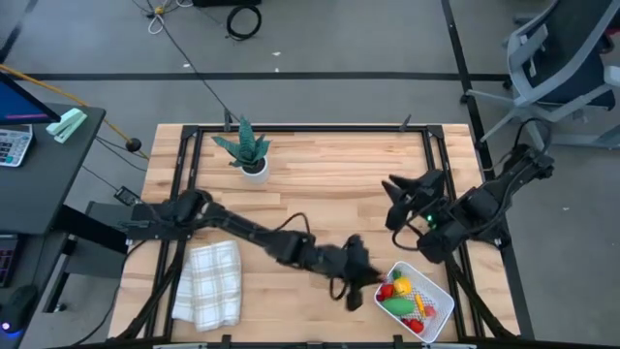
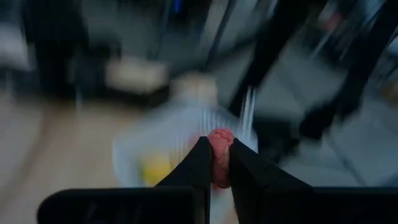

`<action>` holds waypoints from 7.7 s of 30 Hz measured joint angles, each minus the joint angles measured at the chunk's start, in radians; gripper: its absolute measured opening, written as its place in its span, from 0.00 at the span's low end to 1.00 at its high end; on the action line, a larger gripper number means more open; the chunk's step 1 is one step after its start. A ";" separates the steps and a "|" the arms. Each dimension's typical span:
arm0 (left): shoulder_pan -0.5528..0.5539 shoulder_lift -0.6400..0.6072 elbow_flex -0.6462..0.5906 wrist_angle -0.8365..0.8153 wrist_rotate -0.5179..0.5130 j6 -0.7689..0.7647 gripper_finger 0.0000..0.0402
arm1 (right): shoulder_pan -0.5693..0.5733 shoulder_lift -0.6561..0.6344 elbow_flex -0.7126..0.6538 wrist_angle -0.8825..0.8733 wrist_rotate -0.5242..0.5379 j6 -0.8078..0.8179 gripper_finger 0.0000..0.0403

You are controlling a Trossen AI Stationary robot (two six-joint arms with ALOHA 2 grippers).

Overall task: Pick and placing Produce into tupperware
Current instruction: Put the pink peach into the white bin, then return to Home Position

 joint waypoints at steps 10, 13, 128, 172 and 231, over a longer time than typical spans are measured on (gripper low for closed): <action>0.049 0.207 0.011 0.482 0.002 0.031 0.11 | -0.092 -0.058 0.000 0.000 0.024 -0.051 0.33; 0.037 0.281 0.059 0.472 0.033 0.030 0.10 | -0.105 -0.060 0.000 -0.001 0.022 -0.071 0.33; 0.360 -1.575 0.021 -1.424 -0.246 0.232 0.27 | -0.882 -0.333 -0.813 1.900 -1.492 -0.803 0.33; 0.360 -2.152 -1.389 -0.248 -0.251 0.115 0.27 | -0.612 -0.649 -1.207 1.921 -1.080 -0.753 0.33; 0.361 -2.145 -1.796 0.061 -0.252 -0.224 0.27 | -0.613 -0.974 -1.387 1.584 -1.067 -0.772 0.33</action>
